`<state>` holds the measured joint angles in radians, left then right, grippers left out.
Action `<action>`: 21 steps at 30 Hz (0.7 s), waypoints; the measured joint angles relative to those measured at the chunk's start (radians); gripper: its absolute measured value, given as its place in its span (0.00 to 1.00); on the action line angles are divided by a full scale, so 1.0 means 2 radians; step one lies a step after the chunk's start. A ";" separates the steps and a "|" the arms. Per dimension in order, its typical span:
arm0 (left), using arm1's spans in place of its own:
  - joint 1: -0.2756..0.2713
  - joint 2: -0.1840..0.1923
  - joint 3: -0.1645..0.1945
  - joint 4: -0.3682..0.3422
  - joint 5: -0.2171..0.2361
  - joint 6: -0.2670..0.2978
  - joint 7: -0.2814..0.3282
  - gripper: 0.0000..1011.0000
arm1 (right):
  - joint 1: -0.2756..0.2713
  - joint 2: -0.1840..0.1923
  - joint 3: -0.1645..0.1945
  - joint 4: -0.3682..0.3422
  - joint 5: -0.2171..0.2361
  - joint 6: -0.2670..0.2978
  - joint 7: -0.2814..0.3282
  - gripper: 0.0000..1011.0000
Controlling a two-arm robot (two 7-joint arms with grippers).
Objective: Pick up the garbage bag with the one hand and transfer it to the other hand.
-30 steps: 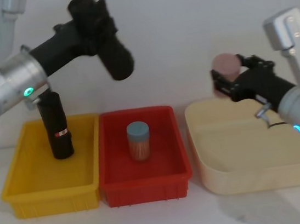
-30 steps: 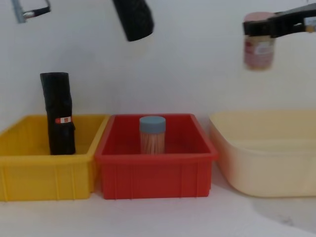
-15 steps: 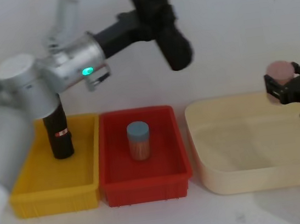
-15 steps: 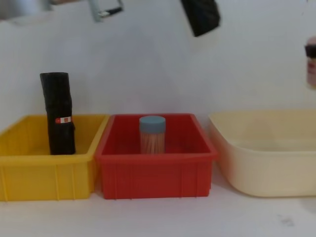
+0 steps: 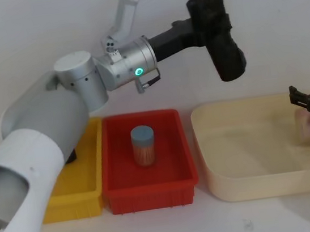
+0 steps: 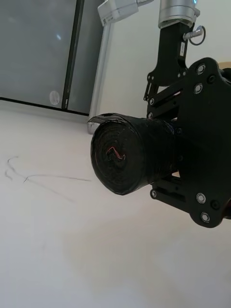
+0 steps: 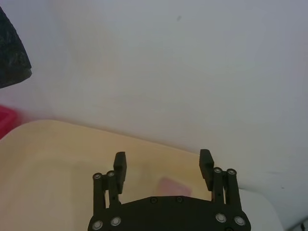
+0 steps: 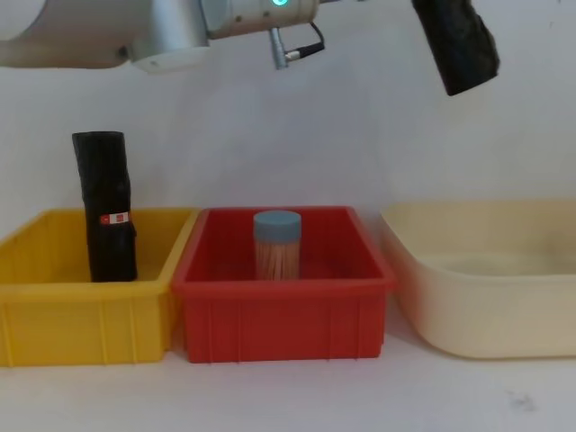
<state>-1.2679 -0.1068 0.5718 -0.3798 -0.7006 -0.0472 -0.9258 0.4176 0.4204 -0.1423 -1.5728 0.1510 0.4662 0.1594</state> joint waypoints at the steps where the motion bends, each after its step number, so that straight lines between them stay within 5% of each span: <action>1: -0.007 -0.006 0.004 0.015 -0.003 -0.004 -0.004 0.43 | 0.001 0.000 0.001 0.003 0.000 0.000 0.000 0.93; 4: -0.017 -0.015 0.010 0.038 -0.007 -0.009 -0.011 0.43 | 0.001 0.000 0.002 0.004 -0.001 -0.001 0.000 0.99; 21: -0.047 -0.040 0.026 0.102 -0.020 -0.026 -0.029 0.43 | -0.016 0.021 0.007 -0.044 0.016 -0.010 0.053 0.99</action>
<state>-1.3614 -0.1877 0.6228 -0.1751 -0.7408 -0.0991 -0.9832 0.3851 0.4625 -0.1278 -1.6617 0.1821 0.4460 0.2647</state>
